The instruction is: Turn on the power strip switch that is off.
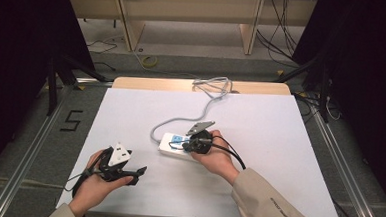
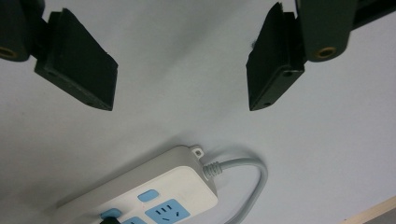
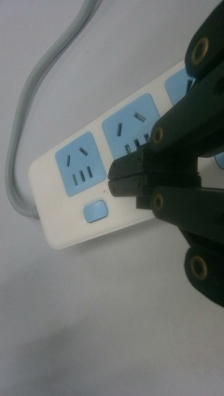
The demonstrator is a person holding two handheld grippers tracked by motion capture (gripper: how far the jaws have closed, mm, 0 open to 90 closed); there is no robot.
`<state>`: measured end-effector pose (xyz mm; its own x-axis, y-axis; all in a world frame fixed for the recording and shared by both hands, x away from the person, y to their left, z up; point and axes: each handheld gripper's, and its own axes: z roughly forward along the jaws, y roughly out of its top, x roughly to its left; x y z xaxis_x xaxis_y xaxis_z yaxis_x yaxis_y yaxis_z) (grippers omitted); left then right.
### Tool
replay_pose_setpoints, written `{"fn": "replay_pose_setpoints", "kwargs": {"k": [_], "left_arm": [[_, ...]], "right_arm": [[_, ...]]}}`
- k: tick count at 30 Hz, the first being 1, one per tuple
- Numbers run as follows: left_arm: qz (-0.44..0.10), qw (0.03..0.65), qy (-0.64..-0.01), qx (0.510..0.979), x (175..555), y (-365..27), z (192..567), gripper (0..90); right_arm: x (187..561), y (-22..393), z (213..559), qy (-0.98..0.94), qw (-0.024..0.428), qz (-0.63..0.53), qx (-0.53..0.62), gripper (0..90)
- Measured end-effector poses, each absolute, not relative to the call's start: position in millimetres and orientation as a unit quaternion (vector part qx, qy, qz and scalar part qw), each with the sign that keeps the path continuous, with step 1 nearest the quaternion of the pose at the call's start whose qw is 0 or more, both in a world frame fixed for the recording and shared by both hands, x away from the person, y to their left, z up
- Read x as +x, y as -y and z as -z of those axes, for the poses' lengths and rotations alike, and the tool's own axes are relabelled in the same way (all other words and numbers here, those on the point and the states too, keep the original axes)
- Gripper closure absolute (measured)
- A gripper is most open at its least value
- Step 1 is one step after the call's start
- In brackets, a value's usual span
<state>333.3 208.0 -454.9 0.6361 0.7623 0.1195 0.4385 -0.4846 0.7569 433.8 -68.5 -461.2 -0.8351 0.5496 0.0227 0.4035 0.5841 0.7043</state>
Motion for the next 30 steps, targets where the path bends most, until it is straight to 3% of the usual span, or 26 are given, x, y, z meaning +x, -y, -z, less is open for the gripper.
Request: {"fn": "replay_pose_setpoints", "kwargs": {"k": [30], "left_arm": [[-0.228,0.354,-0.362,0.832,333.4,-207.3,455.2,24.5]], "right_arm": [[434.9,59.3,456.3,-0.899,0.103,-0.327,0.274,90.0]]}}
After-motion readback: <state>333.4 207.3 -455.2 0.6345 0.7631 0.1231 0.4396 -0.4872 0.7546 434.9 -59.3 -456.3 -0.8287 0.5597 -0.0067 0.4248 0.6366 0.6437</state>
